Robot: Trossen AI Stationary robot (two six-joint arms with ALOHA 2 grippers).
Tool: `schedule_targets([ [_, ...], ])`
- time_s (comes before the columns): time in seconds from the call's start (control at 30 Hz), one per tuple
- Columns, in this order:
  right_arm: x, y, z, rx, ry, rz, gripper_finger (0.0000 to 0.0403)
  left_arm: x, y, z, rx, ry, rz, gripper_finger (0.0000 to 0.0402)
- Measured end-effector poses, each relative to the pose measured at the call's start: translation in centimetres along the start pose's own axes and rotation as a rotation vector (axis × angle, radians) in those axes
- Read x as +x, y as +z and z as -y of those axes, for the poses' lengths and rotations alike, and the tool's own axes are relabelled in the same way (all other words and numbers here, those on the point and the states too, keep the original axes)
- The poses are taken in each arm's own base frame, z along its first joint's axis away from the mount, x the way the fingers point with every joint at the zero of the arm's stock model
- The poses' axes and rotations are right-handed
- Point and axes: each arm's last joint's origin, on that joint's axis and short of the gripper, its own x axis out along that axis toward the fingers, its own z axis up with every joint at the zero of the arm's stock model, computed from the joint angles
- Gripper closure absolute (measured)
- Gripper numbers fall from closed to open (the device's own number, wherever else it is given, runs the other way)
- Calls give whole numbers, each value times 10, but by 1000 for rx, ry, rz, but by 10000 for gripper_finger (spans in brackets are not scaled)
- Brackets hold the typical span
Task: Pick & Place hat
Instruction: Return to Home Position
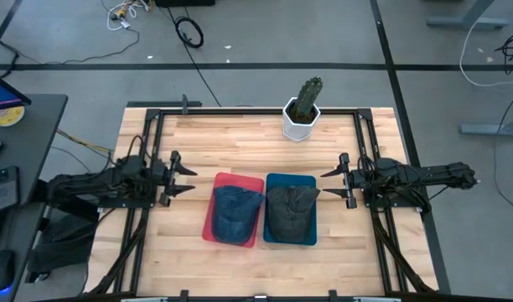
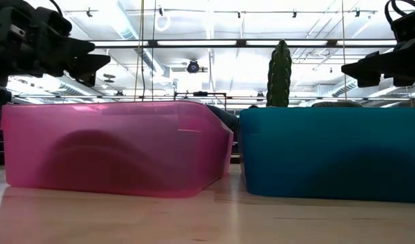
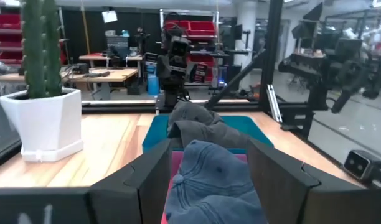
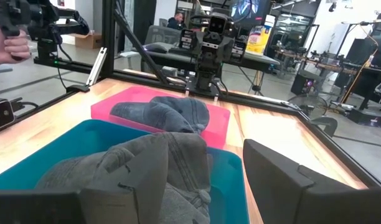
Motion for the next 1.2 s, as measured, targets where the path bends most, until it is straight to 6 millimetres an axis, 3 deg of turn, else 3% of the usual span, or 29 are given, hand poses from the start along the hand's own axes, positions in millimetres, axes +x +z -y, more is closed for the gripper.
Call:
schedule_targets([
  [1.2,0,0,0,0,0,0,191,1,2,2,50,-26,29,190],
])
